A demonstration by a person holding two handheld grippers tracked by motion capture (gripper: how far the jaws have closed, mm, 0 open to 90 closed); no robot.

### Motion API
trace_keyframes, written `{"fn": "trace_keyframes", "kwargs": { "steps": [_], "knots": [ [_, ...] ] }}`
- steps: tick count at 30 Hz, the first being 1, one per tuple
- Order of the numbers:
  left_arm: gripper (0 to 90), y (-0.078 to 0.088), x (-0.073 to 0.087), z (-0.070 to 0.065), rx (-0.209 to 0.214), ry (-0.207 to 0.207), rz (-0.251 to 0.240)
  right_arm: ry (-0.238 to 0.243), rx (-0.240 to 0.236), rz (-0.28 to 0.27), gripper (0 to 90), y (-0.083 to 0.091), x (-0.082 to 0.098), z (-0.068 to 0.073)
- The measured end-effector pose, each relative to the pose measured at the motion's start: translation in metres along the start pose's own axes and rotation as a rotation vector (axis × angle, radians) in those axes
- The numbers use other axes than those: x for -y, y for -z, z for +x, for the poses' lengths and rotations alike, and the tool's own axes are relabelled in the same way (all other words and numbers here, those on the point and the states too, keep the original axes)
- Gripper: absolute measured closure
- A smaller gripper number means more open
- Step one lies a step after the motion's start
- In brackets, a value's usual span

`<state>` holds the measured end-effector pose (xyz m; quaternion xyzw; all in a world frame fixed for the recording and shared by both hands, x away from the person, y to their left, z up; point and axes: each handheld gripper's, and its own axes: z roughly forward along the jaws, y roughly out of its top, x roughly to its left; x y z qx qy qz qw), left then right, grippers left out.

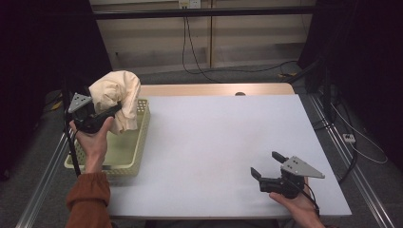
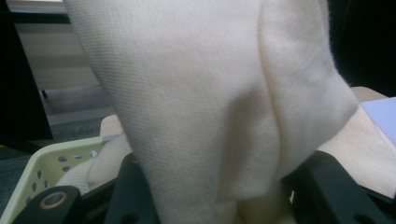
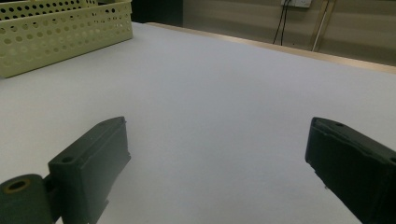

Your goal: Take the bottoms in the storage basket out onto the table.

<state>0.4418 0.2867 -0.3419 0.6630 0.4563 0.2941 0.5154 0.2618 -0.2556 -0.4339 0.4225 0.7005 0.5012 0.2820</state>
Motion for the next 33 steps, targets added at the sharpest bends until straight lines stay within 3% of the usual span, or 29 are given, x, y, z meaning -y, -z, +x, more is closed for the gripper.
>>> {"fn": "trace_keyframes", "kwargs": {
  "steps": [8, 11, 33],
  "knots": [
    [57.6, 0.004, -0.004, -0.005, 0.007, 0.008, -0.045, 0.000, 0.000, 0.001, 6.2, 0.000, 0.000, 0.000],
    [57.3, 0.006, -0.007, -0.006, 0.012, -0.019, -0.038, 0.000, 0.000, 0.001, 6.2, 0.000, 0.000, 0.000],
    [57.6, 0.015, -0.026, -0.028, 0.058, -0.041, -0.081, 0.001, -0.001, 0.000, 6.2, 0.000, 0.000, 0.000]
  ]
}}
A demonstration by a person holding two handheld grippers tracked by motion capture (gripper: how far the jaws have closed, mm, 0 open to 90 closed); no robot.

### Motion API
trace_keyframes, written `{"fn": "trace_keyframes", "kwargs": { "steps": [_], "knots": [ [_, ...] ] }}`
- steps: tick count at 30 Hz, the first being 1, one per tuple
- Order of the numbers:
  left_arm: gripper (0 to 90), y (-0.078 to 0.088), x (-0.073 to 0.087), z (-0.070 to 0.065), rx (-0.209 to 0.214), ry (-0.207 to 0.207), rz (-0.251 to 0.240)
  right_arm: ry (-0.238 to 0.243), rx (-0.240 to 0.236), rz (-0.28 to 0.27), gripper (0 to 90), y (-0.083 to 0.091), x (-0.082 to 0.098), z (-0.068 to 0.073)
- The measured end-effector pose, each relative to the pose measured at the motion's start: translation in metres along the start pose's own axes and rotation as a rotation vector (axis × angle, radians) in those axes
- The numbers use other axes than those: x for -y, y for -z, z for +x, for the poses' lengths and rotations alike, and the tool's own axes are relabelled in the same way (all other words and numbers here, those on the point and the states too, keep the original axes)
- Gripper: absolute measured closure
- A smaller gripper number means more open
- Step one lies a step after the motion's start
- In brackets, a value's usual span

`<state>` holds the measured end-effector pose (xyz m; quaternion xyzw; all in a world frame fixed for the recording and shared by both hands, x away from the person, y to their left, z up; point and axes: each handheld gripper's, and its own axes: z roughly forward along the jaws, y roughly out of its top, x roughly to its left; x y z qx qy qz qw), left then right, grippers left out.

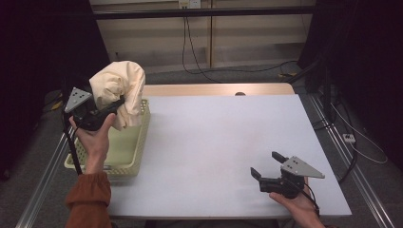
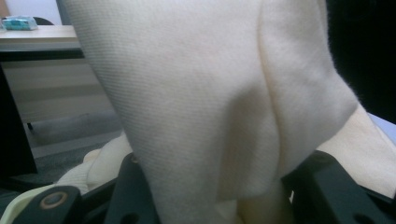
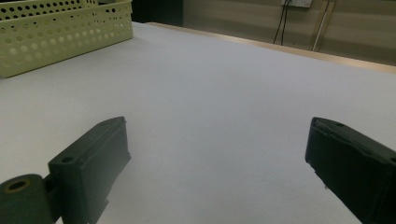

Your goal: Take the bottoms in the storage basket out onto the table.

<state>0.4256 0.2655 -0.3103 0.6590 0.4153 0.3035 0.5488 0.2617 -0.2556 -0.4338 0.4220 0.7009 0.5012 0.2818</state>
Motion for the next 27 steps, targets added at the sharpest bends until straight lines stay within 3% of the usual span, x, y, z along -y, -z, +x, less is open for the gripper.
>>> {"fn": "trace_keyframes", "kwargs": {
  "steps": [7, 10, 18, 27],
  "knots": [
    [57.7, 0.001, -0.005, -0.006, 0.007, -0.013, -0.006, 0.000, 0.000, 0.000, 6.2, 0.000, 0.000, 0.000],
    [57.8, 0.002, -0.007, -0.007, 0.024, 0.014, -0.012, 0.001, 0.000, -0.001, 6.2, 0.000, 0.000, 0.000],
    [57.8, 0.006, -0.016, -0.019, 0.035, -0.042, -0.033, 0.001, 0.000, 0.000, 6.2, 0.000, 0.000, 0.000],
    [57.8, 0.007, -0.021, -0.027, 0.047, -0.042, -0.029, 0.001, -0.002, -0.001, 6.2, 0.000, 0.000, 0.000]
  ]
}}
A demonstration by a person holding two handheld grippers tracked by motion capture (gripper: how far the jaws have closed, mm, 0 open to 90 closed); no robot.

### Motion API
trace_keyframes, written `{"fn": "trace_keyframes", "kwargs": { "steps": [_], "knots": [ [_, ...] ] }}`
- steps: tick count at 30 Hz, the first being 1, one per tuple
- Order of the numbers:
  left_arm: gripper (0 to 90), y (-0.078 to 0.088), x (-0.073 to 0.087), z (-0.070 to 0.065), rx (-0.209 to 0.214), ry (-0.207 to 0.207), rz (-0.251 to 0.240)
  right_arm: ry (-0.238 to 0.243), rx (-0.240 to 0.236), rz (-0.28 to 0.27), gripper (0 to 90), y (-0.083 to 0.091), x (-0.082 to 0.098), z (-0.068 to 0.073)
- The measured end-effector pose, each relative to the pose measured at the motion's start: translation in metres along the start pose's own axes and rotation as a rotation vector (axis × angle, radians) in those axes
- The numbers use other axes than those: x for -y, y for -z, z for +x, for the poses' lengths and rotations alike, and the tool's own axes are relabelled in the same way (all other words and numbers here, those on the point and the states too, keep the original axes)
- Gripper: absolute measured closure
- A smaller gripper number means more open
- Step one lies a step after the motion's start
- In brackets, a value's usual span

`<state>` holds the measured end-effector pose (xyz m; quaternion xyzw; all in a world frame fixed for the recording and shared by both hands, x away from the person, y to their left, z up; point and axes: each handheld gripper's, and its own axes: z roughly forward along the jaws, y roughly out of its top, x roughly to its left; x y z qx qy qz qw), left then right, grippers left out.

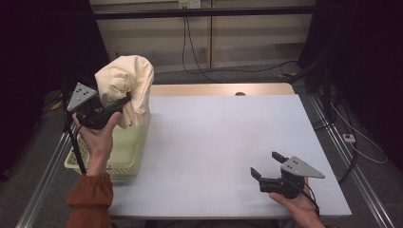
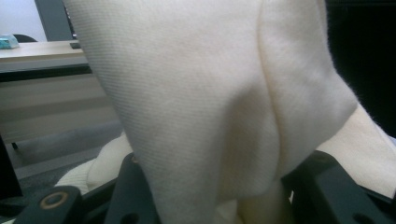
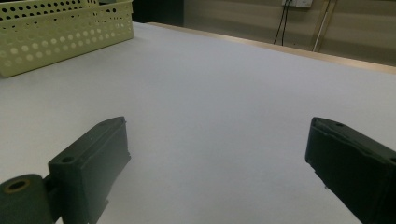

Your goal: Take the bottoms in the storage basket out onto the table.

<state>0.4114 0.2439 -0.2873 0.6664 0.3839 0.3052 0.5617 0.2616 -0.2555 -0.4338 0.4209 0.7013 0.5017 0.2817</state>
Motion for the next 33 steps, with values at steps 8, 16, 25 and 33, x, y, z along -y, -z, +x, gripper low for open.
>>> {"fn": "trace_keyframes", "kwargs": {
  "steps": [8, 16, 25, 33],
  "knots": [
    [57.8, 0.001, -0.003, -0.004, 0.006, 0.000, -0.002, 0.000, -0.001, 0.000, 6.2, 0.000, 0.000, 0.000],
    [57.8, -0.004, -0.002, -0.008, 0.024, 0.002, 0.009, 0.000, -0.003, 0.000, 6.2, 0.000, 0.000, 0.000],
    [57.7, -0.007, -0.003, -0.015, 0.042, 0.002, 0.016, 0.001, -0.003, 0.002, 6.0, 0.000, 0.000, 0.000],
    [57.8, -0.008, -0.006, -0.022, 0.056, -0.005, 0.019, -0.001, -0.005, 0.000, 5.4, 0.000, 0.000, 0.000]
  ]
}}
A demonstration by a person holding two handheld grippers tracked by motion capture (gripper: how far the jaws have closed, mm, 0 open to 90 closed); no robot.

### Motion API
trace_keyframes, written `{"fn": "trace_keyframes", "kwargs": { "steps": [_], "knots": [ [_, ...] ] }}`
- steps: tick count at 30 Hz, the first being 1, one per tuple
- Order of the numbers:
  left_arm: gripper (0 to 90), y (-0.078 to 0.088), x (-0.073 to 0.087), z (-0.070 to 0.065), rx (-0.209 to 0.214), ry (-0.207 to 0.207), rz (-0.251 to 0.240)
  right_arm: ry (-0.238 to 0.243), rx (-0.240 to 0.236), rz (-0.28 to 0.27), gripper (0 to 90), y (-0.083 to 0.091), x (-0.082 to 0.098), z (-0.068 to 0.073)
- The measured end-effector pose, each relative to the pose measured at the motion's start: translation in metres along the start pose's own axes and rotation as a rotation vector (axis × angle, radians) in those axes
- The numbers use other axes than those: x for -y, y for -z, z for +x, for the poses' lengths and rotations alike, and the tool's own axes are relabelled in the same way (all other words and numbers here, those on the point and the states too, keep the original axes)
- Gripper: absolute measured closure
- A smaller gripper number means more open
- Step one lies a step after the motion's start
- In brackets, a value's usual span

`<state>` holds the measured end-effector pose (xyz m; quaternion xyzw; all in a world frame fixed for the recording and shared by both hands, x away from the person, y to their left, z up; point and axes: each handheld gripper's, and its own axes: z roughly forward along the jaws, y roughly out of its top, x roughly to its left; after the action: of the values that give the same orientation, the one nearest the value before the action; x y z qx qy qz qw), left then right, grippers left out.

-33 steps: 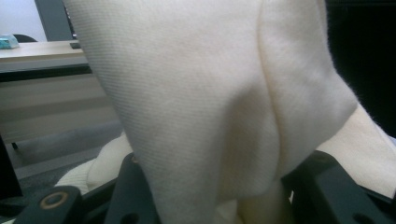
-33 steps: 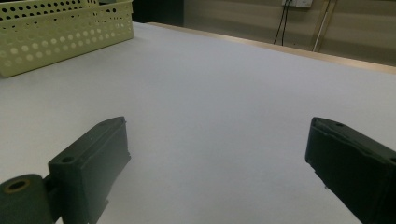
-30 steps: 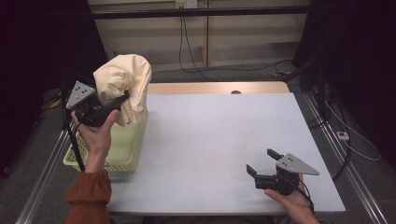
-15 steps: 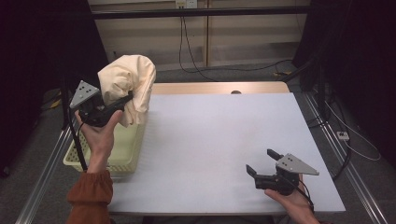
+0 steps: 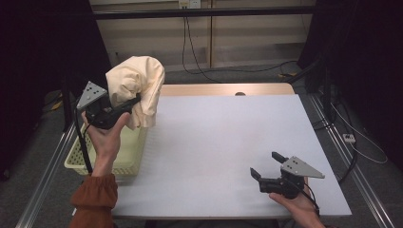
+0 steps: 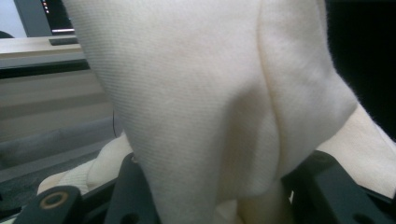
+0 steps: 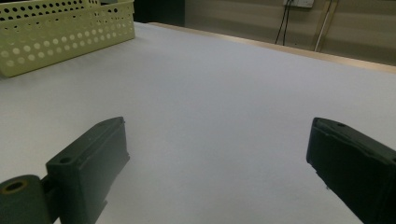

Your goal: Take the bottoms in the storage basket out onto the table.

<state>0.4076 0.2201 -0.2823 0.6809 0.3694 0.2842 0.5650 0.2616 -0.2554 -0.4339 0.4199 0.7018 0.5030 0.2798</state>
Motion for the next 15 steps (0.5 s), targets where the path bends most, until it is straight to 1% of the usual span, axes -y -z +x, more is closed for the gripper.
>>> {"fn": "trace_keyframes", "kwargs": {
  "steps": [15],
  "knots": [
    [57.8, -0.004, -0.004, -0.013, 0.037, 0.002, 0.001, 0.004, -0.006, -0.002, 4.8, 0.000, 0.000, 0.000]
  ]
}}
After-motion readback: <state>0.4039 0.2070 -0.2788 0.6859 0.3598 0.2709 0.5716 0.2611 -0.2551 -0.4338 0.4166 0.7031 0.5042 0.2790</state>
